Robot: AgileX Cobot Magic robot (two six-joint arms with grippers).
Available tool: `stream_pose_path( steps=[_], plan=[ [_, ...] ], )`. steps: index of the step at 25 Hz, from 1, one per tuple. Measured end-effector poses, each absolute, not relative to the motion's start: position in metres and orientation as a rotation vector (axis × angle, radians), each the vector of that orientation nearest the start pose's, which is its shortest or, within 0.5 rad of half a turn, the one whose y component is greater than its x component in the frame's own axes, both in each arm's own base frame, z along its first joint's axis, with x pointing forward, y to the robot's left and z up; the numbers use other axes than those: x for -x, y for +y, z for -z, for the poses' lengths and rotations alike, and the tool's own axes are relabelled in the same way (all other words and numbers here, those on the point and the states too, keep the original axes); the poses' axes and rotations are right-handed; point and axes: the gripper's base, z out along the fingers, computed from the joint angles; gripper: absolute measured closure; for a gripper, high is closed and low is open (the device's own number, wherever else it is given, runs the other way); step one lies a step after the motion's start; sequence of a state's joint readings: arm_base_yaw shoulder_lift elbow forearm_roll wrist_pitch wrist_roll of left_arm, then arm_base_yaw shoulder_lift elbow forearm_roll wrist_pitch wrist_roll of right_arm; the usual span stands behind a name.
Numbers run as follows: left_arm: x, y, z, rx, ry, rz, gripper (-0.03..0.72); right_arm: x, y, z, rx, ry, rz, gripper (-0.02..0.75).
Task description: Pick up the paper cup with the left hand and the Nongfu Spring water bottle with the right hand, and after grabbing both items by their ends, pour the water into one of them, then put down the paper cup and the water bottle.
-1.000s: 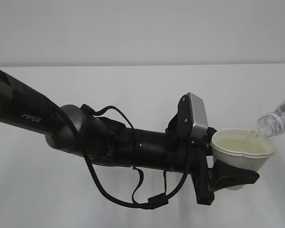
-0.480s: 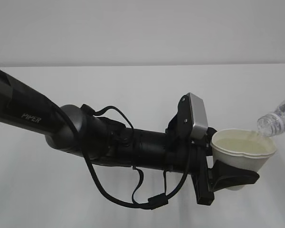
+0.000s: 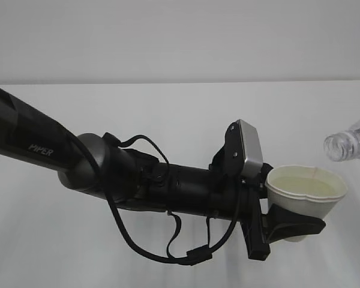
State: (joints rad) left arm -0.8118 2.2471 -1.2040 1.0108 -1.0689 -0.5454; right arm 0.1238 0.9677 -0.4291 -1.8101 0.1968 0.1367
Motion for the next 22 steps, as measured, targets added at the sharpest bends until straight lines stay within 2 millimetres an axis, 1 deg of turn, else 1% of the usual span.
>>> stream_pose_path(
  steps=[6,18,22],
  plan=[
    [-0.2467,-0.3580,-0.1154,-1.352,1.282,1.226,0.288,-0.1897,0.0061,-0.2528,1.490,1.539,1.073,0.318],
    [-0.2489,-0.3583,-0.1166,-1.317,1.295,1.226,0.288,-0.1897,0.0062,-0.2527,1.379,1.606,1.002,0.318],
    [-0.2489,-0.3583,-0.1166,-1.317,1.295,1.226,0.288,-0.1897,0.0062,-0.2527,1.311,1.644,0.959,0.318]
  ],
)
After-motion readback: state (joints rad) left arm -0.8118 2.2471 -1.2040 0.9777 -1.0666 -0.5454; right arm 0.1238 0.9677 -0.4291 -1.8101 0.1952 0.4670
